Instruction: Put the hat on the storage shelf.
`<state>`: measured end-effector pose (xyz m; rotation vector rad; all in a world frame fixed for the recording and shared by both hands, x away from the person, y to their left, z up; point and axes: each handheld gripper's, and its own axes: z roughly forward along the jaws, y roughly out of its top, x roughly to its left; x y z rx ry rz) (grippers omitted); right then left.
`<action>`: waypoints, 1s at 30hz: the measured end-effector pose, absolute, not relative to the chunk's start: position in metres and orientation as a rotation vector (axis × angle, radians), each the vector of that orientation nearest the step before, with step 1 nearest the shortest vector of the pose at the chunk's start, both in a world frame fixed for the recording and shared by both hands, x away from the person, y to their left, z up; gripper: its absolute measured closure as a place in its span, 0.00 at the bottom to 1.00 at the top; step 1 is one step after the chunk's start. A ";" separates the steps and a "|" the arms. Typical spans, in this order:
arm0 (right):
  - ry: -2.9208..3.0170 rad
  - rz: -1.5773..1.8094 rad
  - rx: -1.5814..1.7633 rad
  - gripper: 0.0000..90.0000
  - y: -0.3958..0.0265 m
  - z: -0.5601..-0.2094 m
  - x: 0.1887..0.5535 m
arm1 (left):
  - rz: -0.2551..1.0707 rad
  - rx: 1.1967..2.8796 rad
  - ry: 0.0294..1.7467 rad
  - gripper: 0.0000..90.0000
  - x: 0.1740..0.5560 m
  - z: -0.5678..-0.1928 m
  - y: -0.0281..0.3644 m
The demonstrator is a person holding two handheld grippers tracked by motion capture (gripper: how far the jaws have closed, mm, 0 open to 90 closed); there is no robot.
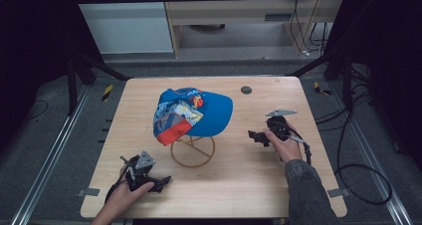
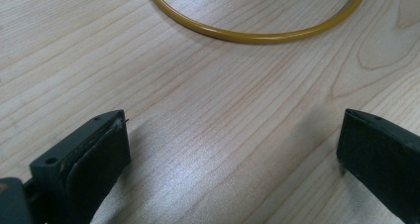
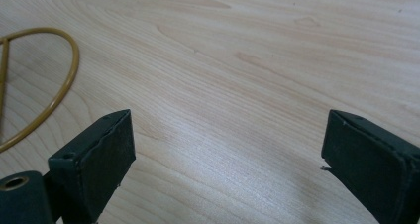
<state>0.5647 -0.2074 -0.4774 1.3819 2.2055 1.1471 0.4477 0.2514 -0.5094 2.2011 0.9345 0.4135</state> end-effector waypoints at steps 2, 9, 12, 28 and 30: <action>2.194 1.130 1.412 0.07 -0.207 -0.482 0.568 | 0.413 2.201 0.934 0.00 0.448 -0.509 0.251; 2.190 1.110 1.416 0.07 -0.205 -0.490 0.572 | 0.413 2.201 0.933 0.00 0.448 -0.509 0.252; 2.201 1.095 1.419 0.07 -0.203 -0.494 0.573 | 0.413 2.201 0.933 0.00 0.448 -0.509 0.252; 2.184 1.085 1.422 0.07 -0.195 -0.507 0.569 | 0.412 2.202 0.930 0.00 0.448 -0.509 0.252; 2.186 1.075 1.403 0.07 -0.194 -0.508 0.569 | 0.412 2.202 0.930 0.00 0.448 -0.509 0.252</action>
